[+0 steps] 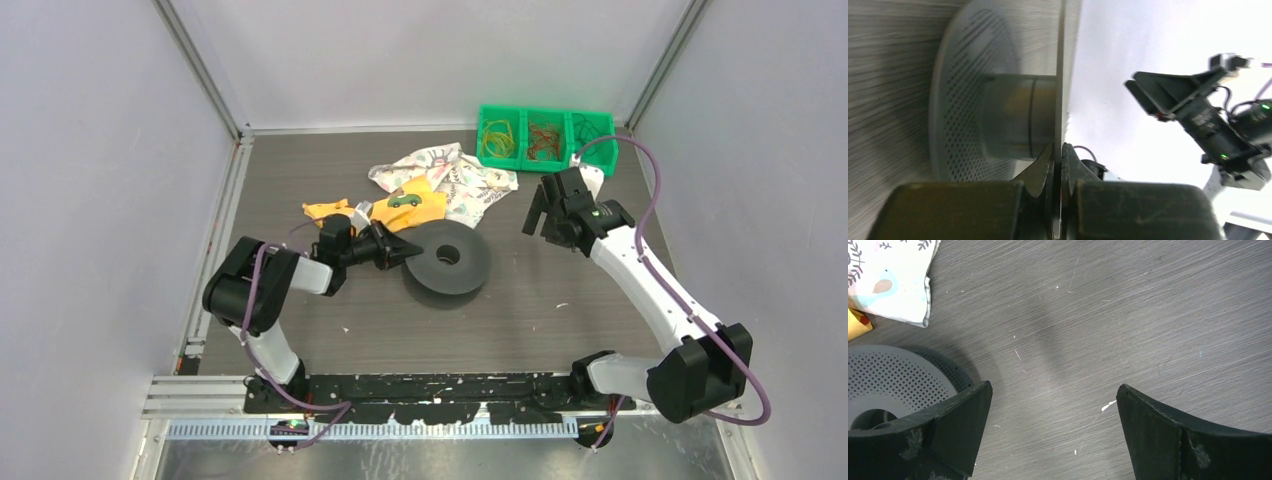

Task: Wrap the cables

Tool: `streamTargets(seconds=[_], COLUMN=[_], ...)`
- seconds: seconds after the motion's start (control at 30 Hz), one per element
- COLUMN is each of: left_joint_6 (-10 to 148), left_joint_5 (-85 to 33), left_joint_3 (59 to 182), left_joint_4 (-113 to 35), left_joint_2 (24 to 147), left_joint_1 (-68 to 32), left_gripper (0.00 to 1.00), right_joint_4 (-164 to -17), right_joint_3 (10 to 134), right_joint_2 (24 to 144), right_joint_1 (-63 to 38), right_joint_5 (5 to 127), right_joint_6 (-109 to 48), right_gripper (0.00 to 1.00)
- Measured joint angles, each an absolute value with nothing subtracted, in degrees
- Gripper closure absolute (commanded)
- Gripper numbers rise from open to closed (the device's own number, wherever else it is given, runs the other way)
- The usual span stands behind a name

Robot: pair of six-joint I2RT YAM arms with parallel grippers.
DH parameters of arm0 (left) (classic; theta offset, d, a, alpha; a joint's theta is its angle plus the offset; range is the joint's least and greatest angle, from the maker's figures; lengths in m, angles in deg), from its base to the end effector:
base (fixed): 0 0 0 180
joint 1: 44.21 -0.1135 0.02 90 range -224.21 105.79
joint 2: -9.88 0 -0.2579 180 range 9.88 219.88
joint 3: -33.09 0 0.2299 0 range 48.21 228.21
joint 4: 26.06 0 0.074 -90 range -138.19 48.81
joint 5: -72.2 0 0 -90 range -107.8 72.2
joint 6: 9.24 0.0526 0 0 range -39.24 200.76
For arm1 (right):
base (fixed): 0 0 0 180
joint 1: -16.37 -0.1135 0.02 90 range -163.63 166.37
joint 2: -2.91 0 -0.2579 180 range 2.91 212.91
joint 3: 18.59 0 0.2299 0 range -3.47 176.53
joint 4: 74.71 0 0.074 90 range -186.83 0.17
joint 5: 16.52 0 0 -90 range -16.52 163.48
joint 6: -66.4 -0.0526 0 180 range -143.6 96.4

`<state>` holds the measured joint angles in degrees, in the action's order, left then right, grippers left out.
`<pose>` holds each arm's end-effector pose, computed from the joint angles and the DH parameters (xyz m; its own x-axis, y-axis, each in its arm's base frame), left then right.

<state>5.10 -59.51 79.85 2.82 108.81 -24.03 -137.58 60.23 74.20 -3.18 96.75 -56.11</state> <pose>0.2743 -0.1381 0.1419 -0.8972 -0.4408 0.0274 -0.1537 0.2535 -0.9551 0.2282 0.0590 0.2873 -0.7051 0.2736 -0.6542 0.3359 0.9414 0.0316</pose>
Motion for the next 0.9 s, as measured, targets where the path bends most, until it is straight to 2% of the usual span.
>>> streamTargets(seconds=[0.1,0.2,0.3,0.37,0.47,0.6,0.73,0.9], left_joint_6=[1.01,1.54,13.10,23.09,36.49,47.53,53.80,60.73], left_joint_5=[-60.15,-60.15,-56.91,-50.49,-40.98,-34.62,-28.13,-17.26], left_joint_3=[80.35,81.36,88.57,96.90,109.25,117.25,117.16,115.85], left_joint_4=[10.12,5.84,-18.01,-34.80,-51.82,-62.93,-70.62,-75.67], left_joint_2=[109.21,107.11,98.58,92.81,86.41,83.06,84.62,86.82], left_joint_1=[-23.70,-23.70,-23.18,-21.65,-19.90,-18.85,-16.23,-6.67], left_gripper=[0.99,1.00,1.00,0.99,1.00,0.99,1.00,0.99], right_joint_4=[-138.34,-139.00,-139.22,-139.20,-139.11,-138.93,-138.56,-138.13], right_joint_3=[60.21,60.21,60.04,59.67,58.79,57.76,57.66,57.63], right_joint_2=[73.69,72.99,72.14,71.42,70.63,70.81,71.09,71.11], right_joint_1=[-3.18,-3.18,-3.18,-3.18,-3.18,-3.18,-3.18,-3.18], right_joint_5=[96.84,97.19,97.89,98.35,98.89,98.91,98.89,98.91], right_joint_6=[-56.31,-56.38,-56.38,-56.38,-56.40,-56.64,-56.92,-56.97], right_gripper=[0.00,0.00,0.00,0.00,0.00,0.00,0.00,0.00])
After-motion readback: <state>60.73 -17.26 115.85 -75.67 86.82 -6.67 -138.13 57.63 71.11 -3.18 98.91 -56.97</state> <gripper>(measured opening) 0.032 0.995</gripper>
